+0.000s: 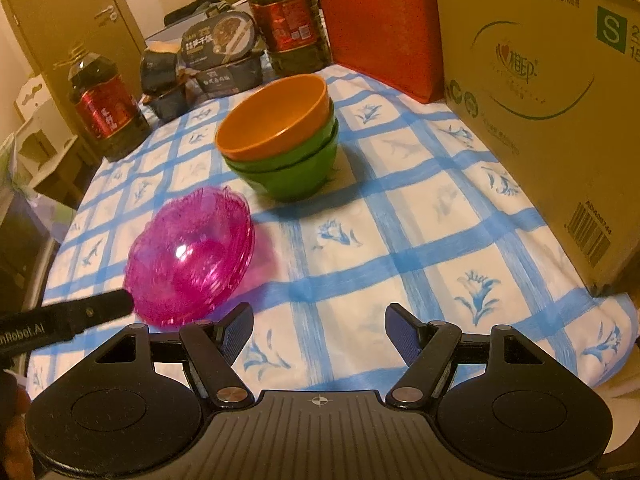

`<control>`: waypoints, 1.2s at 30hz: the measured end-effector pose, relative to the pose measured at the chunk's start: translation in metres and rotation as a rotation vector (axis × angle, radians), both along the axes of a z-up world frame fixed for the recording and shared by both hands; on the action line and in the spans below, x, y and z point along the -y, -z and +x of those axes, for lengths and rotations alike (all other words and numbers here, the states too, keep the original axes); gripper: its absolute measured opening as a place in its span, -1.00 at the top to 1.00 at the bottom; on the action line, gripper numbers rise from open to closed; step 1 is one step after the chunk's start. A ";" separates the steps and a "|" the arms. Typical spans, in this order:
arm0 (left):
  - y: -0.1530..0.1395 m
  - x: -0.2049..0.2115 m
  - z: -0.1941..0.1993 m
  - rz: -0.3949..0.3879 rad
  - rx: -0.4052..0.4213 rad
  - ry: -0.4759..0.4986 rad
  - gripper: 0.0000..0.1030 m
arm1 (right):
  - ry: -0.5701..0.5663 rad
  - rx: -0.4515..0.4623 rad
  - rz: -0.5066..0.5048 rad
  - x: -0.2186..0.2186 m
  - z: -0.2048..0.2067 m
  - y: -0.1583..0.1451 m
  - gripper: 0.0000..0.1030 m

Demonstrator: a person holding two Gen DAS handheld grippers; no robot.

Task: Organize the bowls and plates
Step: 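Withdraw both open tools from the bowl stack, then move both tools to the bowl stack rim and close them on it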

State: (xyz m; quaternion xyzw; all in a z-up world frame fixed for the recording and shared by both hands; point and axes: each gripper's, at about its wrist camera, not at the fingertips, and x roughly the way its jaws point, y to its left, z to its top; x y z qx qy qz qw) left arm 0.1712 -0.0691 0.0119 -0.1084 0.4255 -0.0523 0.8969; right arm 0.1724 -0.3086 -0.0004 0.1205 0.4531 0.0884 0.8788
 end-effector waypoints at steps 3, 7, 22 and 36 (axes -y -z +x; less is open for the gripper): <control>-0.006 -0.001 0.018 0.000 0.018 0.010 -0.67 | 0.011 0.001 0.012 0.003 0.012 -0.002 -0.41; -0.010 -0.004 0.048 -0.005 0.025 0.023 -0.69 | 0.069 0.003 0.065 0.012 0.033 -0.002 -0.41; 0.008 -0.003 0.180 -0.024 -0.029 0.087 -0.70 | 0.137 -0.023 0.189 0.016 0.153 0.002 -0.41; 0.061 0.006 0.258 -0.114 -0.166 0.116 -0.13 | 0.119 -0.138 0.210 0.010 0.222 0.039 -0.37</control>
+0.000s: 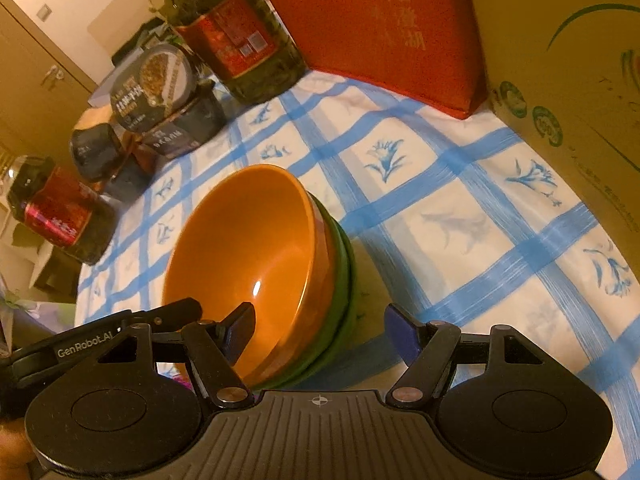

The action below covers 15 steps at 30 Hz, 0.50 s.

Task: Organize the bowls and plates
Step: 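Move both tools to the bowl stack rim and close them on it, then lift the bowl stack with both tools toward the pink plates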

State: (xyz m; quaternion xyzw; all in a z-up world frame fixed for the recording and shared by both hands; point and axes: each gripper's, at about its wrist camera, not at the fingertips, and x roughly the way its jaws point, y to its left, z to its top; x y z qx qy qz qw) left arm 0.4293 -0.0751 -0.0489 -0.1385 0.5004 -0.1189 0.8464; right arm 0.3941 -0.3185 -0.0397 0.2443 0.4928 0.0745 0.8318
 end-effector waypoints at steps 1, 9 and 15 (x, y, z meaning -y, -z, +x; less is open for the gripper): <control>0.002 0.001 0.002 0.000 -0.005 0.005 -0.06 | -0.003 -0.006 0.004 0.000 0.002 0.002 -0.32; 0.014 0.006 0.011 -0.006 -0.030 0.025 0.20 | -0.026 -0.039 0.013 -0.005 0.013 0.013 -0.01; 0.016 0.012 0.013 0.018 -0.036 0.047 0.38 | -0.014 -0.059 0.016 -0.004 0.015 0.019 0.16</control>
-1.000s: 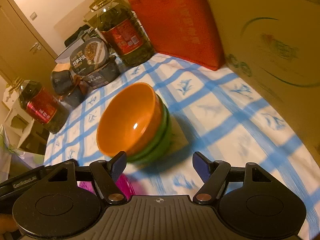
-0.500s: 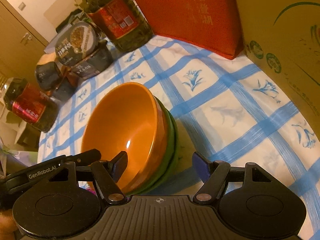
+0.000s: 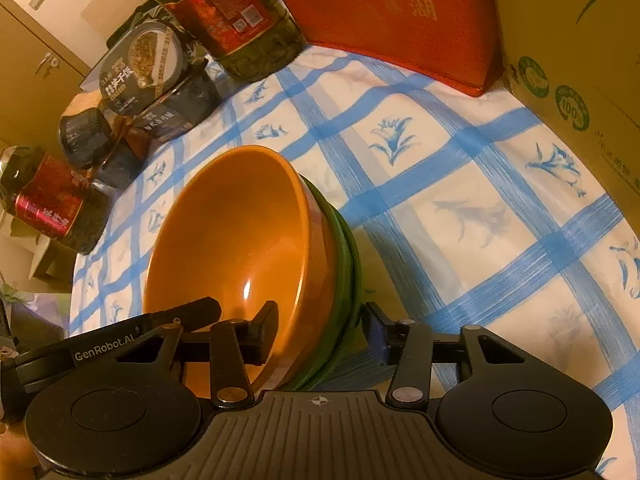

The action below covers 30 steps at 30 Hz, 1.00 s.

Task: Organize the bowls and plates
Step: 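Lift the bowl stack with both tools toward the pink plates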

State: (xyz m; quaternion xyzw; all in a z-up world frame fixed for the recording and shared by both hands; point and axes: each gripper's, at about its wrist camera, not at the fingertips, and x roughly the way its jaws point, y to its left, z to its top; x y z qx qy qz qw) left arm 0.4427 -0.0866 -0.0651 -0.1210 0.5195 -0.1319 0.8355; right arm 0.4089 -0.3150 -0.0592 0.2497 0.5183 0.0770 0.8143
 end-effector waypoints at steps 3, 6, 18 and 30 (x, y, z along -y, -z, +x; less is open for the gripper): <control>0.000 0.002 -0.001 0.000 -0.001 0.000 0.45 | 0.001 -0.009 0.004 0.001 0.001 0.003 0.20; 0.000 0.005 -0.001 0.004 -0.003 0.004 0.52 | 0.000 -0.010 0.004 0.002 0.001 0.004 0.24; -0.008 0.020 -0.011 0.076 0.014 0.028 0.56 | 0.003 0.001 -0.028 0.005 -0.005 0.002 0.38; -0.027 0.056 -0.048 0.063 0.022 0.086 0.56 | 0.032 0.023 -0.049 0.040 -0.051 -0.017 0.40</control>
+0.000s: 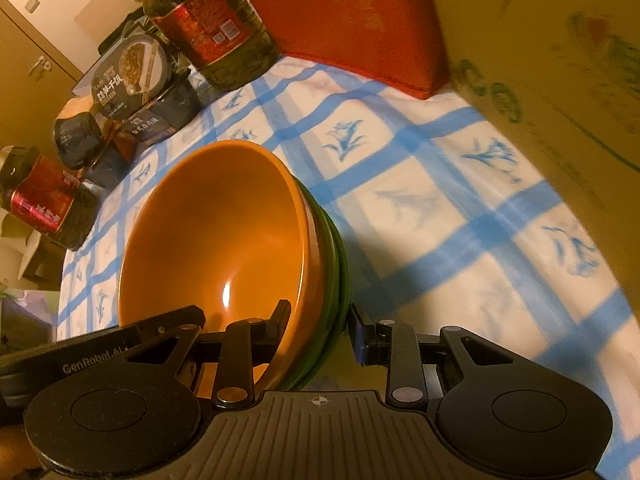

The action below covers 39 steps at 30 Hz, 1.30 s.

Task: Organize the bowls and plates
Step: 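Lift the bowl stack with both tools toward the pink plates, then carry the bowl stack with both tools over the pink plate stack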

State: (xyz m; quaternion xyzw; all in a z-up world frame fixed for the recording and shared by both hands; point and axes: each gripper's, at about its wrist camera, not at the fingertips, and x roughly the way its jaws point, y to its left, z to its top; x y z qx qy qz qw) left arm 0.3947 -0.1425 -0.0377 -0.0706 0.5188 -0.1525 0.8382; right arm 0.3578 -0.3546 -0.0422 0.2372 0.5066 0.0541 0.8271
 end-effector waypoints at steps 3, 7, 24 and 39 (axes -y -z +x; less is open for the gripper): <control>-0.007 0.011 -0.014 -0.006 0.005 0.014 0.56 | 0.012 0.005 -0.001 0.011 -0.019 -0.005 0.40; -0.014 0.024 -0.037 -0.015 0.004 0.029 0.56 | 0.029 0.006 0.003 0.026 -0.045 -0.011 0.40; -0.037 0.043 -0.146 -0.047 0.024 0.037 0.55 | 0.044 0.036 0.000 0.045 -0.153 -0.037 0.40; -0.037 0.008 -0.222 -0.071 0.026 -0.016 0.54 | -0.012 0.029 0.018 0.018 -0.220 -0.033 0.40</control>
